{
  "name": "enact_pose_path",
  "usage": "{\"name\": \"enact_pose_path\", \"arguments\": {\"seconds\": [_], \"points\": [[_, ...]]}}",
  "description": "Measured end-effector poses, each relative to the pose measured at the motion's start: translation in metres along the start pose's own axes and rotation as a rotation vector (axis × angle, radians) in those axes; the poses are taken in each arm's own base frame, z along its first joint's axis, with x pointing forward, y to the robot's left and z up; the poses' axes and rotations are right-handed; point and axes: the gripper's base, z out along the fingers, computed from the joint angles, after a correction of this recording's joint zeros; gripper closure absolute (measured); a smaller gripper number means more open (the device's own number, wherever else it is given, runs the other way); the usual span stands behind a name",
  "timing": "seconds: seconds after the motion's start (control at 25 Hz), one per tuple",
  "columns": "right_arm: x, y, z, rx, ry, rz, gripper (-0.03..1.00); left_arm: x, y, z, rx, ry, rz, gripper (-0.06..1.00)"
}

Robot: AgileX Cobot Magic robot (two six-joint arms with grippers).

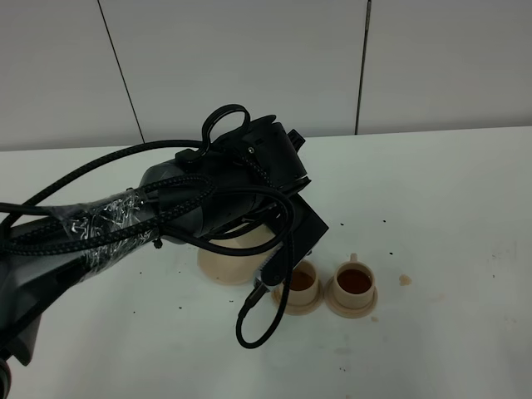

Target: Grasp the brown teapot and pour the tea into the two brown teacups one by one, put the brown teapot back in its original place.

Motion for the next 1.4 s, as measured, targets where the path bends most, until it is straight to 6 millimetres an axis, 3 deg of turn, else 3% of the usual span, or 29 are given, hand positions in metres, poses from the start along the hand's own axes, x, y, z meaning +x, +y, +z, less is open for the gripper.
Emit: {"name": "enact_pose_path", "arguments": {"seconds": [1.4], "points": [[0.0, 0.0, 0.0, 0.0, 0.0, 0.0, 0.62, -0.0047, 0.0029, -0.0032, -0.024, -0.005, -0.001, 0.77]]}}
